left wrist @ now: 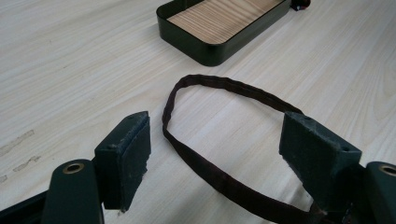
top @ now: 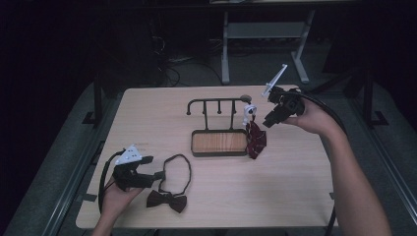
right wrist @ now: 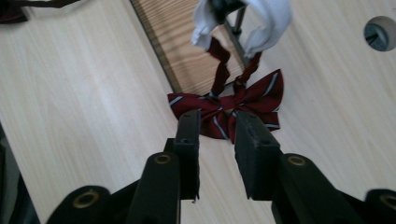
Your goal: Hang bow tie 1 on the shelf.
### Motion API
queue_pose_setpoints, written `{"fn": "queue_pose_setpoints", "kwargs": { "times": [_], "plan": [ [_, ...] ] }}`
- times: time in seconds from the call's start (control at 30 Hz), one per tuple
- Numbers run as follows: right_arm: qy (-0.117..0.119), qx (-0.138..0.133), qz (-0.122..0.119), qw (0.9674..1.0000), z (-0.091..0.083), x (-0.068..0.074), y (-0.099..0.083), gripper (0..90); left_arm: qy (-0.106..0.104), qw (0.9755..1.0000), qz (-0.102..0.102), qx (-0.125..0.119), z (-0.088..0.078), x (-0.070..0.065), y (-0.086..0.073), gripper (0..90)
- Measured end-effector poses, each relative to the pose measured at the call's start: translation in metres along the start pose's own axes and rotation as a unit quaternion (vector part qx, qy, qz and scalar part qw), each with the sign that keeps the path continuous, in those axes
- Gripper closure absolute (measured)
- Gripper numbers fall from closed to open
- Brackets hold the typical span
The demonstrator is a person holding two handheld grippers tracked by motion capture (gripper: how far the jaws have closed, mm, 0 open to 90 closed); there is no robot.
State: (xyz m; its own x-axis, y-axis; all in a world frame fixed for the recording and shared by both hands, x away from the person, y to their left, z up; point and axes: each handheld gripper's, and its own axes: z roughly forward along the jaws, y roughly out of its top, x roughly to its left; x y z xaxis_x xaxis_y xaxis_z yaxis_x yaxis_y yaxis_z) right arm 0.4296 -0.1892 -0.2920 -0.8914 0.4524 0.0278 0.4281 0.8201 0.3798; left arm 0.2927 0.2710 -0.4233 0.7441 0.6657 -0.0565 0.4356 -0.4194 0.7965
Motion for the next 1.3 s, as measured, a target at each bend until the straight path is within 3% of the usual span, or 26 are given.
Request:
{"fn": "queue_pose_setpoints", "kwargs": {
  "times": [0.47, 1.3],
  "plan": [
    [0.019, -0.021, -0.008, 0.9996, 0.007, 0.020, -0.026, 59.4, 0.000, 1.0000, 0.003, 0.006, 0.002, -0.001, 0.000, 25.0],
    [0.036, -0.033, -0.001, 0.9988, 0.041, 0.041, -0.067, 50.1, 0.000, 0.9999, 0.002, 0.010, 0.003, -0.001, -0.001, 24.9]
  ]
}}
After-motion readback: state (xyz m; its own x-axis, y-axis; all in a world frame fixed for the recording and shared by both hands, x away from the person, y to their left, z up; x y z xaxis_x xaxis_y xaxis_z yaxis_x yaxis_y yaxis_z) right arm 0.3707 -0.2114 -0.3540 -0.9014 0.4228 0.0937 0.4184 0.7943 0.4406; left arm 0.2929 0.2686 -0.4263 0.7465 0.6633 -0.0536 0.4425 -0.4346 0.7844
